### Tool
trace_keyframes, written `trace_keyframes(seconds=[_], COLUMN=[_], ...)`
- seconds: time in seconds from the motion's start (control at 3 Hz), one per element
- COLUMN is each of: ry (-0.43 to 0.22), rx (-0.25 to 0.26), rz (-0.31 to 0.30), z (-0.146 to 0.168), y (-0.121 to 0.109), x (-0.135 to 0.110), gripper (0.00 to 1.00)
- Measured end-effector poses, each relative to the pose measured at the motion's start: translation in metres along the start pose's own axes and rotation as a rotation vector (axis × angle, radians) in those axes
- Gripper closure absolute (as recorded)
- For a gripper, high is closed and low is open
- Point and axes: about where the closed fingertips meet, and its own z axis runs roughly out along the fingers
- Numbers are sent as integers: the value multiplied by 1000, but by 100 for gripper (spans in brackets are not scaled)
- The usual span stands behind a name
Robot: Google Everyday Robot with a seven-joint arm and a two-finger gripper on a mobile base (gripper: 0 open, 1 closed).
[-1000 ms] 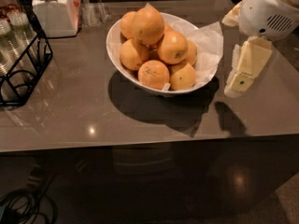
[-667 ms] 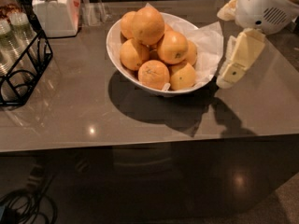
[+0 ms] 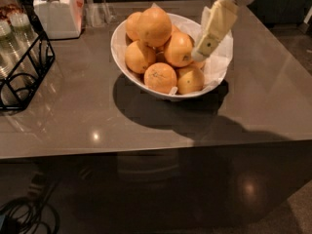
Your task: Pick orange from white bowl
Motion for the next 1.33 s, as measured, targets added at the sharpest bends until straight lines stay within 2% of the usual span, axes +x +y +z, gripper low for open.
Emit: trace_keyframes(seconds=[0.33, 0.67, 1.0, 1.33], ry=[-53, -59, -113, -153], rx=[-24, -20, -18, -53], rz=[-21, -26, -11, -18], z=[18, 18, 31, 54], y=[-19, -21, -30, -45], x=[-29, -33, -35, -46], gripper=[0, 0, 0, 0])
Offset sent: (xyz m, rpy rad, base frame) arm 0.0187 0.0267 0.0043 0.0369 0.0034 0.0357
